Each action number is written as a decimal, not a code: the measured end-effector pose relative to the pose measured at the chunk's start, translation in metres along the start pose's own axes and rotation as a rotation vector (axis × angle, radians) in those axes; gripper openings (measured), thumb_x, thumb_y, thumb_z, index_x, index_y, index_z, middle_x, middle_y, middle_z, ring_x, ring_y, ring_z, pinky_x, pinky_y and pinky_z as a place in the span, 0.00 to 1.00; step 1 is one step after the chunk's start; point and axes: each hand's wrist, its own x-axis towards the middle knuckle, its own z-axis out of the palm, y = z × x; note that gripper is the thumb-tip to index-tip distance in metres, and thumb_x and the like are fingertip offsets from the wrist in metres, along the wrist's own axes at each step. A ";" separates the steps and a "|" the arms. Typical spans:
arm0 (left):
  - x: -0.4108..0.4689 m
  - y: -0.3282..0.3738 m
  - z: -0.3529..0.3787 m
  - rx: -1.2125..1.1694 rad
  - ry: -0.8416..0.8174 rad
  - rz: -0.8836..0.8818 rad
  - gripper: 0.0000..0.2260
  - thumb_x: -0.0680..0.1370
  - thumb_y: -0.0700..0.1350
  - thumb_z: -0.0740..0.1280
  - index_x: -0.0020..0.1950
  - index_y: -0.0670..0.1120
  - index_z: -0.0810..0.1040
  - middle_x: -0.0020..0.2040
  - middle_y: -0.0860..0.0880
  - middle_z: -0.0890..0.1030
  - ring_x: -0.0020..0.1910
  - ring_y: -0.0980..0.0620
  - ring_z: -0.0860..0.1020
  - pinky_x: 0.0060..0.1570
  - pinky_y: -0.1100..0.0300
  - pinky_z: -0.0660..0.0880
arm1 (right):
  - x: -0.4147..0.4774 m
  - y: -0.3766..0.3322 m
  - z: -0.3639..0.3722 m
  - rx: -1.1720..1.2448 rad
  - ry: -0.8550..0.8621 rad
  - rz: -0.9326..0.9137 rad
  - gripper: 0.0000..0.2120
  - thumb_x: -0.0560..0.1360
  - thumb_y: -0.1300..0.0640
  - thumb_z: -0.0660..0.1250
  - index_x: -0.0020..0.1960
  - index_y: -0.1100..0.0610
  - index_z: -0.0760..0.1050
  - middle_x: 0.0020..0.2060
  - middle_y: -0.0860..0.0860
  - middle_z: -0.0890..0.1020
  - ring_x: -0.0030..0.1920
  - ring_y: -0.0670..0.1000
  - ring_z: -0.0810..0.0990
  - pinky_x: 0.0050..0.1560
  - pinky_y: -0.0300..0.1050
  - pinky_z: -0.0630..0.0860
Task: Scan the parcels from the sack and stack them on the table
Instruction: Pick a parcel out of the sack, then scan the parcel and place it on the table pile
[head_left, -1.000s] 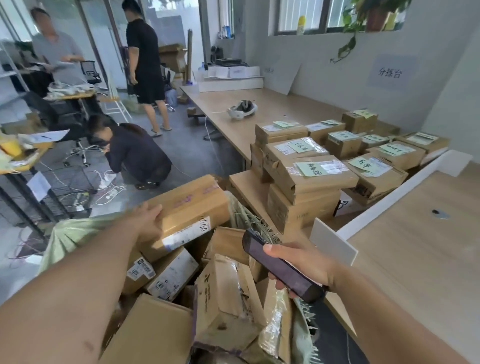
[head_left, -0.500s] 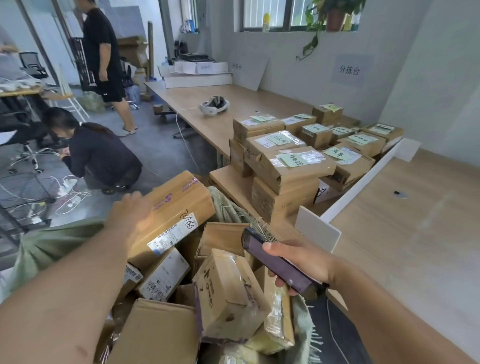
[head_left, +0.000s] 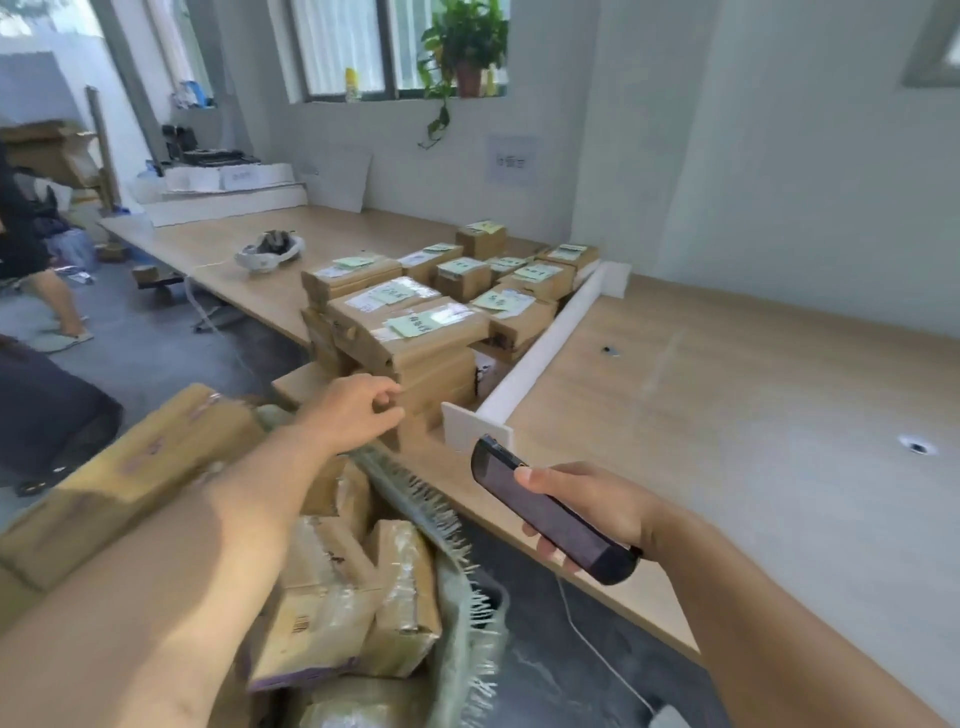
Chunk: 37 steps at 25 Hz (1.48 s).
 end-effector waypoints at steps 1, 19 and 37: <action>0.003 0.026 0.009 -0.007 -0.011 0.032 0.17 0.77 0.54 0.67 0.66 0.54 0.76 0.58 0.52 0.80 0.55 0.51 0.78 0.58 0.52 0.74 | -0.015 0.011 -0.016 -0.010 0.041 0.011 0.25 0.79 0.40 0.62 0.59 0.62 0.76 0.44 0.58 0.81 0.39 0.53 0.81 0.37 0.48 0.79; -0.096 0.542 0.231 -0.165 -0.358 0.693 0.16 0.76 0.54 0.66 0.63 0.52 0.77 0.50 0.55 0.79 0.52 0.53 0.77 0.55 0.58 0.72 | -0.395 0.270 -0.199 0.322 0.735 0.248 0.20 0.79 0.41 0.63 0.56 0.58 0.78 0.51 0.62 0.84 0.41 0.55 0.83 0.44 0.55 0.79; -0.068 0.855 0.333 -0.207 -0.510 1.027 0.16 0.77 0.55 0.65 0.64 0.55 0.75 0.53 0.56 0.78 0.52 0.54 0.76 0.55 0.57 0.73 | -0.508 0.367 -0.380 0.581 1.060 0.284 0.28 0.68 0.37 0.67 0.57 0.58 0.79 0.44 0.55 0.84 0.40 0.54 0.83 0.41 0.51 0.77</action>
